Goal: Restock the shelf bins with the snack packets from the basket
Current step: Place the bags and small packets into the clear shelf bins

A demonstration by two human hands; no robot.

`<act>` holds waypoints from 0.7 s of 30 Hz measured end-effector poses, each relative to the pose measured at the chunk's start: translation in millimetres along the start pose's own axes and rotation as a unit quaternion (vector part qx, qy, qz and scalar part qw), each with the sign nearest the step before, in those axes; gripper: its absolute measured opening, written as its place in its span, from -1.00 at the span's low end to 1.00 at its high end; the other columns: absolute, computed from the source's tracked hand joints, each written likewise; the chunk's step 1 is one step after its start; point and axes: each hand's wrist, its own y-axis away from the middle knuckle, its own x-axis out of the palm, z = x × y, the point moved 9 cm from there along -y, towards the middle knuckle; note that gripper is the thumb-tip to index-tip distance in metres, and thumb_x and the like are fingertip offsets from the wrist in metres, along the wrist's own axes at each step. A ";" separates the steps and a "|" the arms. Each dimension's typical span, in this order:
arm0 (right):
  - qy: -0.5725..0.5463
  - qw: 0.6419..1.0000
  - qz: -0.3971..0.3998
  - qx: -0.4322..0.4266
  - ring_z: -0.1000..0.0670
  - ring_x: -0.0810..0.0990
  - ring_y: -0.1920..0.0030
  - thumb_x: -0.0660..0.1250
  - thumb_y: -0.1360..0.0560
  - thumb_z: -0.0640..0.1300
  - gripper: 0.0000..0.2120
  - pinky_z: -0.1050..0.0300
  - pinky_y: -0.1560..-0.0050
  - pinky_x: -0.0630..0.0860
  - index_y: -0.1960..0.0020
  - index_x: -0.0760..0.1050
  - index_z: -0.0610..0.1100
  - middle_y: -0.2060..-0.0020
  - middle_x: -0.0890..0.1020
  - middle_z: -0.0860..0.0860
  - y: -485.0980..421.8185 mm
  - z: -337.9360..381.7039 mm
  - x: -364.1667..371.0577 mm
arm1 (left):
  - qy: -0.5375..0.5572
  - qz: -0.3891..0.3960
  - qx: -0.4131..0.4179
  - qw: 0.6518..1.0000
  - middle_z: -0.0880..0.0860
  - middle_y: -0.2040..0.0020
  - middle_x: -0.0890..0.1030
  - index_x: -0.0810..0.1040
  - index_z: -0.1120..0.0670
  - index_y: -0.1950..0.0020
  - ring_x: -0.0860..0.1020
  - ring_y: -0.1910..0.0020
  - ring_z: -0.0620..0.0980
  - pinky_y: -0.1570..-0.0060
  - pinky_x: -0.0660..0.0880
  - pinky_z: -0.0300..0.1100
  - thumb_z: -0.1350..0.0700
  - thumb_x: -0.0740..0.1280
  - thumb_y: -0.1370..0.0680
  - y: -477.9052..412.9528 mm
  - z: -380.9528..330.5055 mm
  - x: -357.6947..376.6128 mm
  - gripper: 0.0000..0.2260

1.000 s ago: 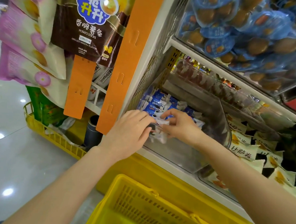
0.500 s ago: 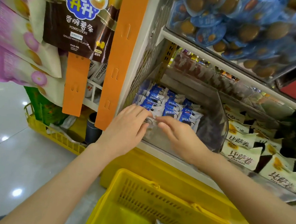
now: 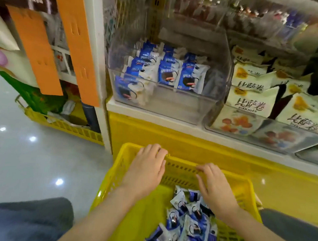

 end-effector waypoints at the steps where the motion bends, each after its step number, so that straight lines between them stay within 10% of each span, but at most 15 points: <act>1: -0.003 0.998 0.046 0.041 0.04 0.47 -0.11 0.15 -0.60 -0.06 -0.75 0.15 -0.15 0.45 -0.23 0.43 -0.09 -0.07 0.48 0.04 9.7 -20.4 24.4 | -0.003 0.048 -0.006 0.999 0.01 -0.19 0.40 0.37 0.05 -0.28 0.35 -0.16 -0.02 -0.16 0.24 -0.14 0.06 0.06 -0.62 4.6 1.9 30.9 -0.74; 11: -0.126 0.920 0.282 0.240 -0.08 0.14 -0.49 0.17 -0.61 -0.12 -0.44 0.11 -0.41 0.26 -0.52 0.00 -0.14 -0.52 0.07 -0.06 89.0 -104.0 177.2 | 0.132 0.357 -0.215 0.899 0.10 -0.34 0.36 0.30 0.12 -0.38 0.37 -0.29 0.05 -0.24 0.31 -0.13 0.03 0.16 -0.61 98.3 43.9 243.9 -0.64; 21: -0.108 0.906 0.285 0.294 -0.10 0.33 -0.34 0.27 -0.55 0.02 -0.52 0.03 -0.34 0.34 -0.38 0.28 -0.14 -0.32 0.40 -0.10 86.9 -130.3 207.3 | 0.252 0.460 -0.342 0.780 0.11 0.04 0.49 0.37 0.14 -0.15 0.47 0.00 0.03 0.03 0.39 -0.12 0.07 0.39 -0.49 177.8 32.5 316.8 -0.67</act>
